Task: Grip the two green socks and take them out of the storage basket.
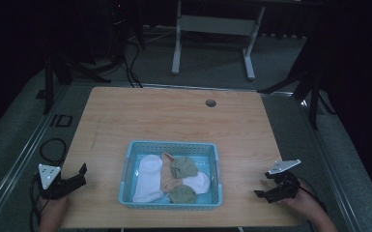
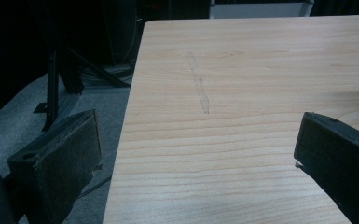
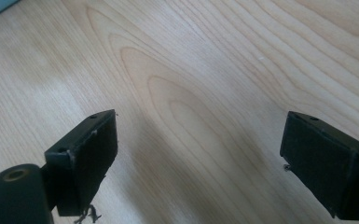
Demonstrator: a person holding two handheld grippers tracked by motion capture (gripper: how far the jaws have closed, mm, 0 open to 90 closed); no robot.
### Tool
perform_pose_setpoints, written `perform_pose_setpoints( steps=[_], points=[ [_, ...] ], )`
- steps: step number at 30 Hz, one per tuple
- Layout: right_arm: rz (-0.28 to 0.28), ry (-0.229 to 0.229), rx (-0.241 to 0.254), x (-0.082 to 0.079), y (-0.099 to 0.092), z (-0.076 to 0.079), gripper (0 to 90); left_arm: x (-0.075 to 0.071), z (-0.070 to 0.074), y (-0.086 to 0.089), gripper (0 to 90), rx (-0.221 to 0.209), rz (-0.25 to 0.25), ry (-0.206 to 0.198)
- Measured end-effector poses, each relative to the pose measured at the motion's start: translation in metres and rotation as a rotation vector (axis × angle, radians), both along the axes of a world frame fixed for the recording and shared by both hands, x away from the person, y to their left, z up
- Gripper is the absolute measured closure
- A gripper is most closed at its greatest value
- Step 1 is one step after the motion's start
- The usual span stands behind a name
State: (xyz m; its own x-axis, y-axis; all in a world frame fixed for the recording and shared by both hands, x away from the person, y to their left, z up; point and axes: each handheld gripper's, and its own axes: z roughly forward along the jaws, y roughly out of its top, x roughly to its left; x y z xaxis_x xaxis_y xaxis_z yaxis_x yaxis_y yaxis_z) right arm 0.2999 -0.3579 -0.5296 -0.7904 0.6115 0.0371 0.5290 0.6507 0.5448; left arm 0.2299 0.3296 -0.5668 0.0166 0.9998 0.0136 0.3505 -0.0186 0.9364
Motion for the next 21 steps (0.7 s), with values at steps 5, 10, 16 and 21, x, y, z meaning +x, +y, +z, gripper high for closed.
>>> perform_pose_setpoints(
  steps=[5, 10, 16, 21],
  points=[
    [0.024, 0.032, -0.047, 0.0, 0.003, 0.004, 12.7, 0.0, 0.0, 0.0, 0.3, 0.001, 0.0, 0.002],
    [0.036, 0.039, -0.052, 0.001, 0.006, 0.006, 13.3, 0.0, 0.0, 0.0, 0.4, 0.001, -0.001, 0.003],
    [0.056, 0.056, -0.055, 0.002, 0.013, 0.011, 15.1, 0.0, 0.0, 0.0, 0.4, -0.001, -0.001, 0.004],
    [0.082, 0.061, -0.059, 0.003, 0.02, 0.016, 15.1, 0.0, 0.0, 0.0, 0.4, -0.001, -0.001, 0.001]
  ],
)
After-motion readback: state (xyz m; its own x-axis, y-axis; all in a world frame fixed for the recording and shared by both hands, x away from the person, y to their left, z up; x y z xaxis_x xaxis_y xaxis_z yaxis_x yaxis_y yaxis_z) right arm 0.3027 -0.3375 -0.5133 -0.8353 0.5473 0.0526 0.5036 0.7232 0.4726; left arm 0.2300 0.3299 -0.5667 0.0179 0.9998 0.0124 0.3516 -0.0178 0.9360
